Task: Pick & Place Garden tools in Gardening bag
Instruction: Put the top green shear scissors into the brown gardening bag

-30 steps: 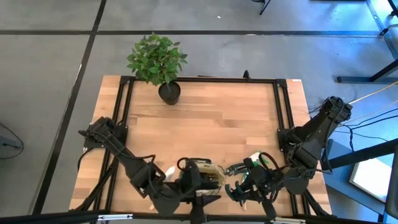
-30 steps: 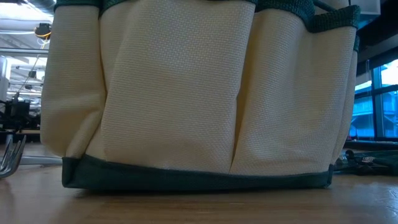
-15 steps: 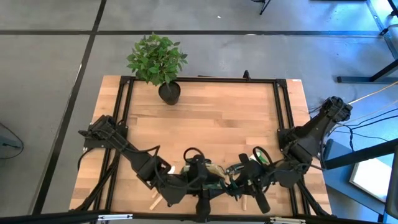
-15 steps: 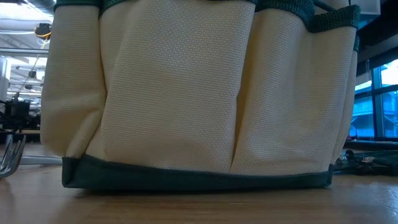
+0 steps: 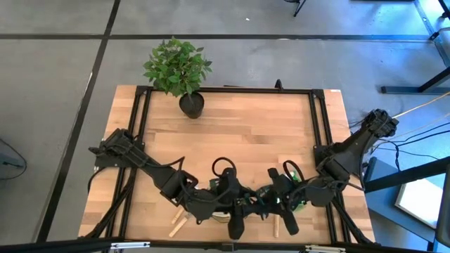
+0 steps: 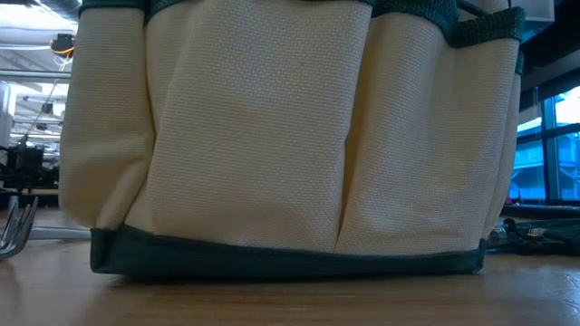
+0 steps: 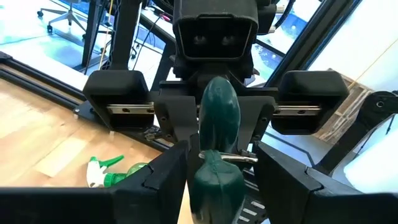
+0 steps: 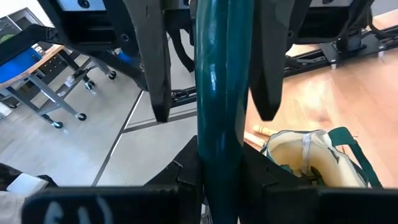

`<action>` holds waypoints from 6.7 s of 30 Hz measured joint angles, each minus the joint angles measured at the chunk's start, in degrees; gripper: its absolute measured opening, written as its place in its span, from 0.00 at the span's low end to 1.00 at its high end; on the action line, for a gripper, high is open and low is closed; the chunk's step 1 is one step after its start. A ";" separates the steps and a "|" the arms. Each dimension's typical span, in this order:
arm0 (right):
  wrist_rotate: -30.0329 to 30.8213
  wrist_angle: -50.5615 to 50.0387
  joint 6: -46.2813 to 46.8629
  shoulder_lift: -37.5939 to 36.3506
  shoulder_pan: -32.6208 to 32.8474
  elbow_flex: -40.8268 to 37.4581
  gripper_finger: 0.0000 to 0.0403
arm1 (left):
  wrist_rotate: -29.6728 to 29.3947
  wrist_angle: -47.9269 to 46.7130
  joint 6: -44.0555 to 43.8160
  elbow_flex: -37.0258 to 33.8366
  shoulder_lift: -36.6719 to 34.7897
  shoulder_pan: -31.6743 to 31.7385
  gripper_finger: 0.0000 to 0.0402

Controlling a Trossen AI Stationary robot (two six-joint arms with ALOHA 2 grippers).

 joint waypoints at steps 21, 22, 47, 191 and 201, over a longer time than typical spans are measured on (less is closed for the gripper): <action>-1.00 0.13 -0.87 0.00 -0.41 -0.02 0.14 | -0.15 0.11 -4.44 0.00 0.07 0.76 0.15; -1.03 0.16 -0.93 0.00 -0.41 -0.02 0.14 | -0.13 0.15 -4.57 0.00 0.07 0.68 0.15; -21.42 -18.83 6.23 -0.44 -2.16 -0.01 0.65 | 4.02 -11.92 -13.62 -0.04 2.89 -1.75 0.15; -19.80 -4.98 -7.71 12.55 -9.73 -11.91 0.01 | 3.30 -16.74 1.00 -4.31 3.82 2.89 0.15; -19.78 -5.16 -7.71 12.57 -9.73 -11.91 0.01 | 3.28 -16.67 1.62 -4.30 3.82 3.20 0.15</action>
